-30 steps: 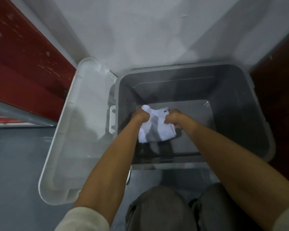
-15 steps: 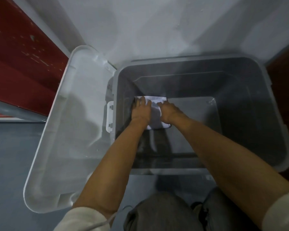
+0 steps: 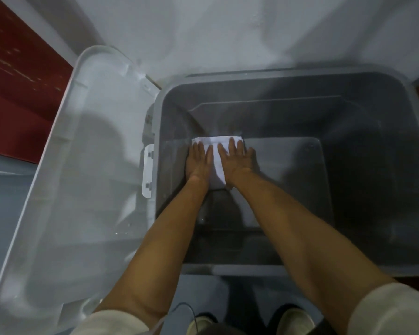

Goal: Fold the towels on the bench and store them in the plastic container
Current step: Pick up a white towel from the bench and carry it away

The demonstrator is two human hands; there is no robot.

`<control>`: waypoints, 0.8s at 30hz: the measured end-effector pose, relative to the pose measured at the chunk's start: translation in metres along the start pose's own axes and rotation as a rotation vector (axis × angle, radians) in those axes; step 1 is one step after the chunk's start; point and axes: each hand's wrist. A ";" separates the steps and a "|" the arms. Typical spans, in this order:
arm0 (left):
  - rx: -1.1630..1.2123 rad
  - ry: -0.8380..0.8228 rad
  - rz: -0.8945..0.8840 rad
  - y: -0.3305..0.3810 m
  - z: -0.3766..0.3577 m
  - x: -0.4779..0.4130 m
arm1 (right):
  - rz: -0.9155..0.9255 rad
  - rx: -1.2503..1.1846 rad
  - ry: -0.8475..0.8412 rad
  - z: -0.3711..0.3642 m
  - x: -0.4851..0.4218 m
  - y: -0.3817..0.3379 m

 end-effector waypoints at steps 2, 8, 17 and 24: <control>0.001 -0.011 -0.014 -0.002 0.001 -0.001 | 0.004 0.010 -0.034 -0.008 0.003 0.002; -0.027 0.000 -0.040 -0.010 0.015 -0.002 | 0.009 -0.006 -0.034 -0.002 0.005 0.004; -0.041 0.095 -0.125 -0.029 0.109 0.085 | 0.041 -0.013 0.082 0.081 0.097 -0.005; -0.064 0.169 -0.174 -0.092 0.233 0.180 | -0.040 -0.057 0.094 0.223 0.194 -0.007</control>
Point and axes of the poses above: each hand's wrist, its own x-axis away from the middle knuckle, its own z-axis out of the back of the hand, y = z × x, and after that the axes turned 15 degrees about y, right-handed
